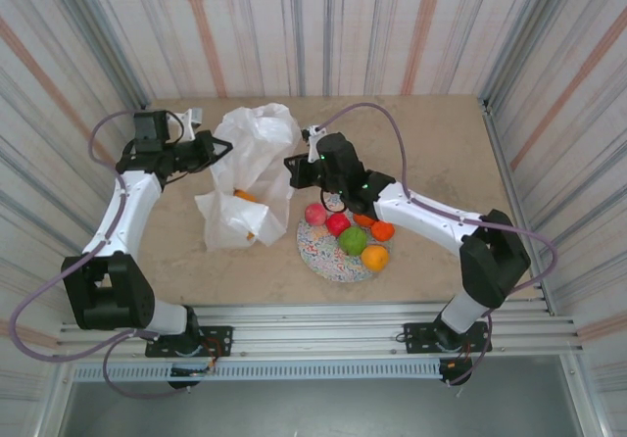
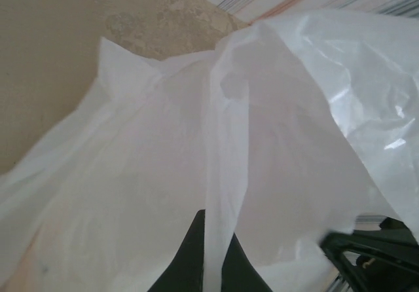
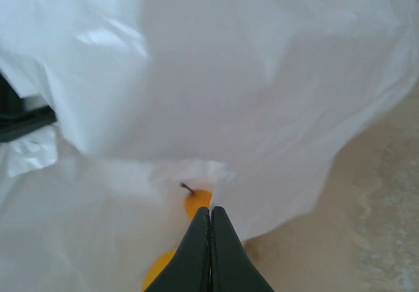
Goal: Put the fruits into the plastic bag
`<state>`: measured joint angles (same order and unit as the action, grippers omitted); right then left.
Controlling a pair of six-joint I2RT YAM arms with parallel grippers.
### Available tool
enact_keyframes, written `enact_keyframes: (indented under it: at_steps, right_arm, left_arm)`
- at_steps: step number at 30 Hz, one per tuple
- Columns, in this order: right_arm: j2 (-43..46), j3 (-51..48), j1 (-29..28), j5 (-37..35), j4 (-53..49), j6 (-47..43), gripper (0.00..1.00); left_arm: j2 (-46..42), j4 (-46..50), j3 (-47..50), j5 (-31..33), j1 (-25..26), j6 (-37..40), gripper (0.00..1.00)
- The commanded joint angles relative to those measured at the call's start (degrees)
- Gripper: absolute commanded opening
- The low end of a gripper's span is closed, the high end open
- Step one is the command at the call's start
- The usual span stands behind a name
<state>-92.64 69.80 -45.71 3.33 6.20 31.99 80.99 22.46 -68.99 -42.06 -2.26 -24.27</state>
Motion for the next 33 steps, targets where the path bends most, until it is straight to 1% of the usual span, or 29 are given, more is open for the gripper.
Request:
enact_keyframes:
  at_steps: [1, 8, 10, 12, 13, 14, 17, 21, 25, 28, 30, 33]
  right_arm:
    - [-0.7, 0.7, 0.3, 1.0, -2.1, 2.2, 0.0]
    - [-6.0, 0.3, 2.7, 1.2, -5.6, 1.7, 0.01]
    - [-6.3, 0.1, 3.0, 1.9, -5.9, 1.1, 0.03]
    - [-6.0, 0.4, 3.0, 2.8, -6.6, 0.2, 0.08]
    - [-5.7, 0.7, 2.9, 3.2, -7.5, -0.5, 0.13]
    - [-5.0, 0.7, 3.0, 3.1, -8.9, -1.7, 0.21]
    - [-2.3, 0.0, 3.1, 2.2, -12.0, -4.7, 0.37]
    - [4.0, -3.3, 3.3, 1.3, -16.6, -8.7, 0.59]
    - [11.1, -6.9, 3.1, -2.7, -25.2, -11.3, 0.78]
    - [16.9, -11.2, 2.3, -5.9, -29.5, -11.9, 0.87]
    - [19.3, -13.2, 1.7, -7.0, -31.5, -12.2, 0.91]
    - [19.2, -14.5, 1.3, -5.8, -31.3, -14.2, 0.93]
  left_arm:
    - [-1.7, 1.0, -1.7, 0.1, -0.7, 0.5, 0.0]
    - [-2.5, 0.5, -1.8, -1.2, -0.9, 0.8, 0.0]
    - [-2.8, 0.1, -1.8, -1.6, -1.2, 0.8, 0.0]
    - [-3.1, -0.4, -1.7, -2.3, -1.8, 0.6, 0.0]
    - [-3.2, -0.7, -1.6, -2.5, -2.1, 0.4, 0.0]
    - [-3.3, -1.0, -1.5, -2.7, -2.3, 0.2, 0.0]
    - [-2.8, -1.1, -1.5, -3.4, -2.4, -0.1, 0.0]
    - [-2.2, -1.3, -1.5, -4.0, -2.3, -0.5, 0.0]
    - [-1.5, -1.3, -1.4, -4.2, -1.5, -0.4, 0.0]
    - [-0.8, -1.2, -1.4, -4.3, -0.9, -0.4, 0.0]
    - [-0.5, -1.0, -1.5, -4.3, -0.8, -0.3, 0.0]
    - [-0.2, -0.8, -1.5, -3.8, -0.8, -0.1, 0.0]
